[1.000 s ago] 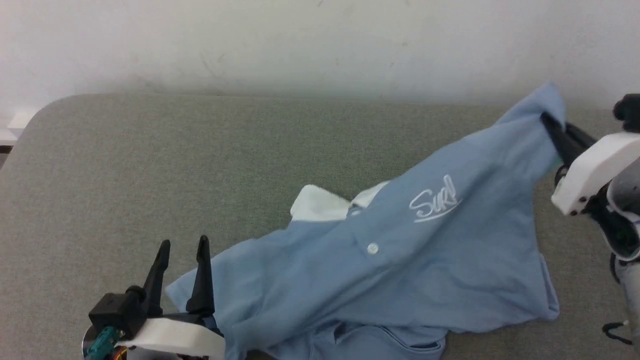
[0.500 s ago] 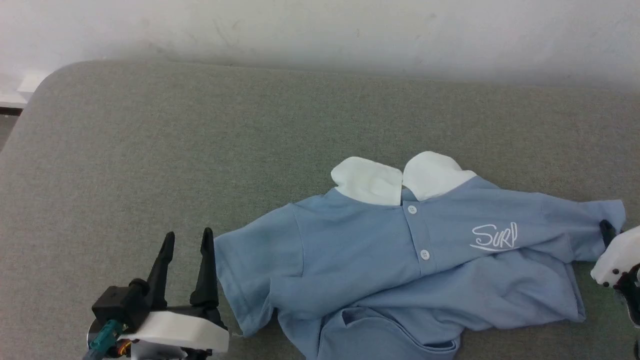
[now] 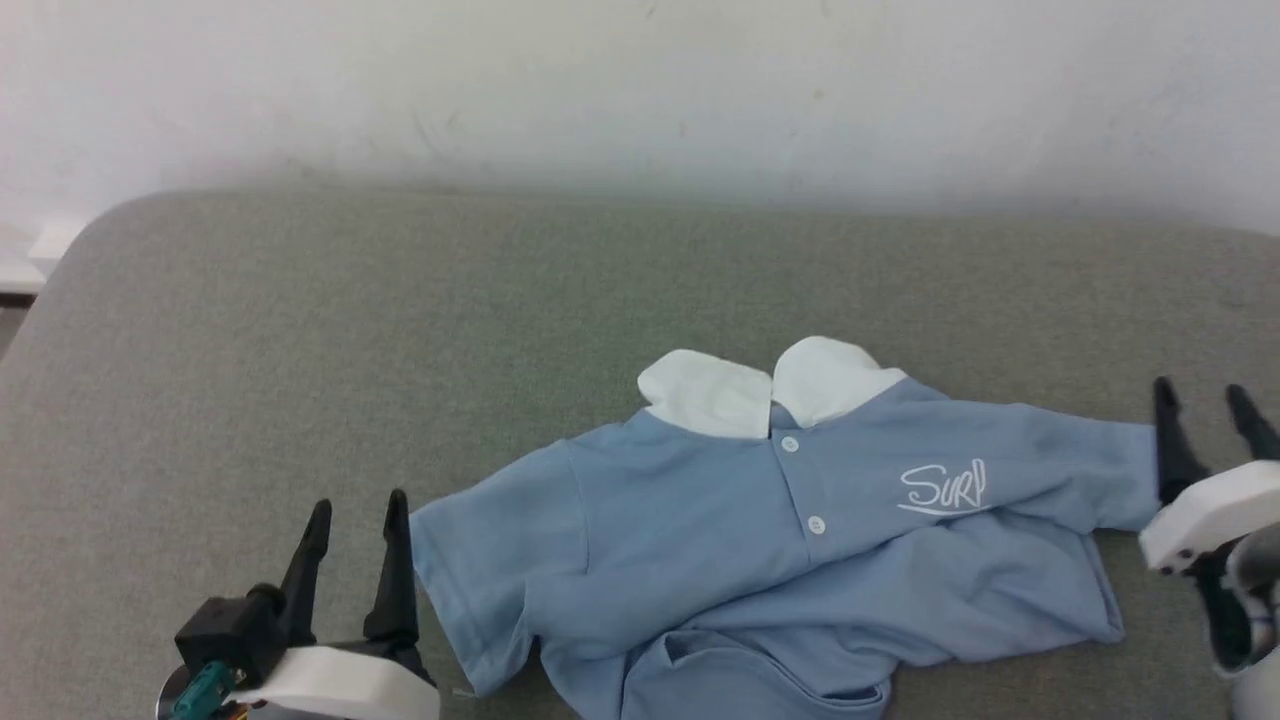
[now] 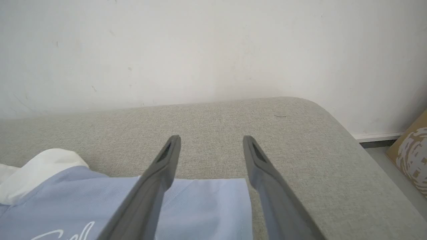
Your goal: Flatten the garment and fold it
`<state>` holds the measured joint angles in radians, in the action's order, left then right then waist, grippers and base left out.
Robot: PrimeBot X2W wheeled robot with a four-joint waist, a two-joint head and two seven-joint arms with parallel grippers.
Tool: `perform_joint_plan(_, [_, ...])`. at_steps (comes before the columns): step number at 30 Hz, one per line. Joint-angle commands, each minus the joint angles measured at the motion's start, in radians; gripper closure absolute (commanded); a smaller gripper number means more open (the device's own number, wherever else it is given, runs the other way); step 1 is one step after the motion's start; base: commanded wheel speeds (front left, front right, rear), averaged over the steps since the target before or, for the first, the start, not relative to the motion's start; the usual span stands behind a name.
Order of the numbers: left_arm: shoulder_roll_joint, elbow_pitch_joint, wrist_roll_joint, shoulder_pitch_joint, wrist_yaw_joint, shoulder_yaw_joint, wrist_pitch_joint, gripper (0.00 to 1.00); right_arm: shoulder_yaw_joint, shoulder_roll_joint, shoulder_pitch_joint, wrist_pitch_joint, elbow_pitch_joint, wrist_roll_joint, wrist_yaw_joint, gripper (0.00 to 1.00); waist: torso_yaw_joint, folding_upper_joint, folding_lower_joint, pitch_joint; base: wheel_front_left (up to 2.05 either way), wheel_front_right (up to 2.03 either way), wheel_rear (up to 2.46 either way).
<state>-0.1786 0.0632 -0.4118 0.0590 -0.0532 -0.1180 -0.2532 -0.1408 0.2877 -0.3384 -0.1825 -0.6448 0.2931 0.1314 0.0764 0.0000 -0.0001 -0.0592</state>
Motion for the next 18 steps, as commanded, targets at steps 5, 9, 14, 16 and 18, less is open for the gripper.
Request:
perform_joint_plan(5, [-0.029,-0.001,-0.006,0.024,-0.005,0.015,0.039,0.0,0.057,-0.066,0.127,0.008,0.205,-0.033,-0.001,0.0,-0.048,0.0,0.0001,0.053,0.0,0.0,0.0])
perform_joint_plan(9, [-0.058,0.014,-0.027,0.001,0.002,0.019,0.121,0.0,0.063,-0.123,0.222,0.052,0.38,-0.059,-0.001,0.0,-0.059,0.0,0.0001,0.039,0.0,0.0,0.0])
perform_joint_plan(14, [-0.1,0.063,-0.069,-0.072,0.033,0.01,0.259,0.0,0.078,-0.18,0.314,0.12,0.555,-0.087,-0.001,0.0,-0.074,0.0,0.0001,0.017,0.0,0.0,0.0])
perform_joint_plan(16, [-0.122,0.103,-0.091,-0.108,0.052,0.002,0.34,0.0,0.083,-0.192,0.334,0.141,0.599,-0.093,-0.001,0.0,-0.082,0.0,0.0001,0.009,0.0,0.0,0.0])
perform_joint_plan(18, [-0.145,0.15,-0.111,-0.144,0.073,-0.011,0.427,0.0,0.086,-0.199,0.343,0.156,0.628,-0.097,-0.001,0.0,-0.088,0.0,0.0001,0.002,0.0,0.0,0.0])
